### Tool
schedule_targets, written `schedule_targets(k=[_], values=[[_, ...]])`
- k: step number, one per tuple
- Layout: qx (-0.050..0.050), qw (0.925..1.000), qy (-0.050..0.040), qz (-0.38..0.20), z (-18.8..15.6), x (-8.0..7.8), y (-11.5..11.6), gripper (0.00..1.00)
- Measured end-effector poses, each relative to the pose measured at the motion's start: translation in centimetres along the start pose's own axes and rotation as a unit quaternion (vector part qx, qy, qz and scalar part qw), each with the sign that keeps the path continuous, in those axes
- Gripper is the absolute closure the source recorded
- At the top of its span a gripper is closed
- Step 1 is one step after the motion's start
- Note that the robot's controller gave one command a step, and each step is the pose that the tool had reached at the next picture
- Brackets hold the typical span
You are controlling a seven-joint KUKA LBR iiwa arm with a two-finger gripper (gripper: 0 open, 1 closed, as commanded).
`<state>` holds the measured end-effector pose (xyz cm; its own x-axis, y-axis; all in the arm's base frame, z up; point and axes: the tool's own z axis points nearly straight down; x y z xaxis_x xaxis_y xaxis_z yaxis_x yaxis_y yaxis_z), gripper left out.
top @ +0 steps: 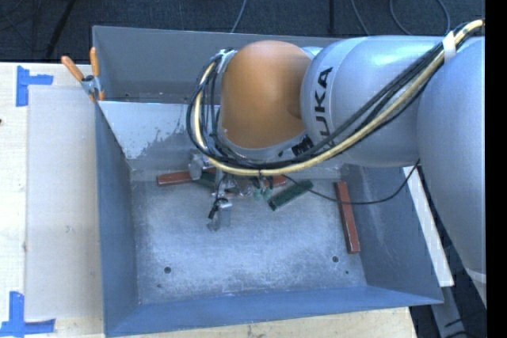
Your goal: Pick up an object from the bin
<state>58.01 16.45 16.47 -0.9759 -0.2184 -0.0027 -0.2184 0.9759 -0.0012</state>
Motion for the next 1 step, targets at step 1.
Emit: schedule_targets(k=[1], values=[[0.001, 0.9996, 0.0012, -0.030, -0.60, 1.43, -11.40, 0.00]])
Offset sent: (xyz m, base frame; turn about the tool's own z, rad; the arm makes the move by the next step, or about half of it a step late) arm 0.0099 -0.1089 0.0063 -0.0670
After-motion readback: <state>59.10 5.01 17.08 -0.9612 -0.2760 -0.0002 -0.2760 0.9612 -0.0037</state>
